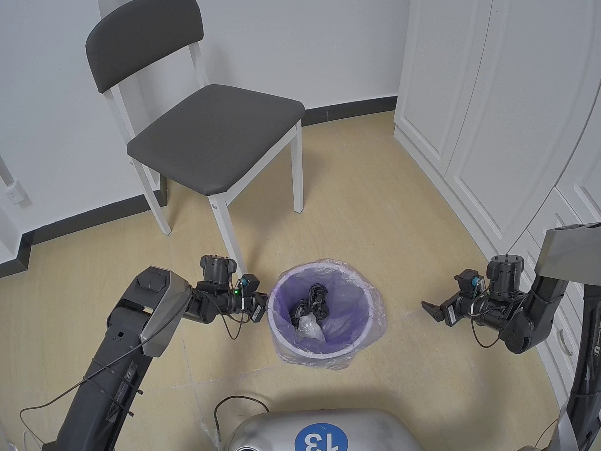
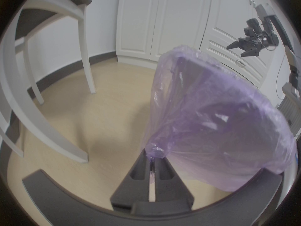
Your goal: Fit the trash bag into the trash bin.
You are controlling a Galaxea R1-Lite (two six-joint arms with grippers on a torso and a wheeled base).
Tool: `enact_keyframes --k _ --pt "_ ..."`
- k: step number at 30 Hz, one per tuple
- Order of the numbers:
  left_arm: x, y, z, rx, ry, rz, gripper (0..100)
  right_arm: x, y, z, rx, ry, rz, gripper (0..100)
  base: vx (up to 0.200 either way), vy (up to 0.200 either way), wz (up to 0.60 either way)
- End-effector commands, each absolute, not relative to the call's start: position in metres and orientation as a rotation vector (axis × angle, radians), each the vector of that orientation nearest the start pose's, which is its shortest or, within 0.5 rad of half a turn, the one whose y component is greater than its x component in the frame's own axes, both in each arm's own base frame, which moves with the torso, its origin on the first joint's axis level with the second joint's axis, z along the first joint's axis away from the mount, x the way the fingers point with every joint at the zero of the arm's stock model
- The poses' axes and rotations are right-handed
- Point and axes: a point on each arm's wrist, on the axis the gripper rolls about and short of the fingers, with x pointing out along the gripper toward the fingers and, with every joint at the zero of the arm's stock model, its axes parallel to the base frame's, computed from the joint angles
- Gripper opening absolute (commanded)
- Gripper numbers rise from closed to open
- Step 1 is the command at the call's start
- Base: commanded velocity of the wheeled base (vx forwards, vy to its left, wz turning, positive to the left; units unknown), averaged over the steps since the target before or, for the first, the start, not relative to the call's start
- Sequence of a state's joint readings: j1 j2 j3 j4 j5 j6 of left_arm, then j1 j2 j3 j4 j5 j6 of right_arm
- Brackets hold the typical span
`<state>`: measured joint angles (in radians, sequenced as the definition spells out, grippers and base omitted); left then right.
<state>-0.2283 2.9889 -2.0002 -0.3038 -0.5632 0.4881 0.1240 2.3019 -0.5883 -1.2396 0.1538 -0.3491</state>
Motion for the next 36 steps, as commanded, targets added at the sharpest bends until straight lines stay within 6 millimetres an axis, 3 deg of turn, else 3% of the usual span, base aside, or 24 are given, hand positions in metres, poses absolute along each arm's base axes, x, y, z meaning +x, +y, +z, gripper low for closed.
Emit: enact_keyframes --k 1,14,15,20,29,36 --pt "0.514 -0.133 -0.126 0.316 0.514 -0.911 0 0.336 0.05 -0.018 -0.336 0.452 0.369 100 0.0 0.0 0.0" --pt "0.516 -0.132 -0.124 0.322 0.468 -0.921 0 0.337 0.05 -0.022 -0.338 0.448 0.371 100 0.0 0.0 0.0" --pt "0.517 -0.131 -0.123 0.319 0.461 -0.924 100 0.338 0.05 -0.022 -0.338 0.446 0.37 100 0.0 0.0 0.0" --pt "0.521 -0.128 -0.117 0.329 0.4 -0.923 100 0.34 0.051 -0.025 -0.339 0.452 0.372 100 0.0 0.0 0.0" --pt "0.517 -0.099 -0.1 0.358 0.337 -0.871 100 0.349 0.058 -0.042 -0.358 0.465 0.395 100 0.0 0.0 0.0" --pt "0.501 -0.071 -0.074 0.42 0.327 -0.843 100 0.366 0.065 -0.057 -0.519 0.452 0.582 100 0.0 0.0 0.0"
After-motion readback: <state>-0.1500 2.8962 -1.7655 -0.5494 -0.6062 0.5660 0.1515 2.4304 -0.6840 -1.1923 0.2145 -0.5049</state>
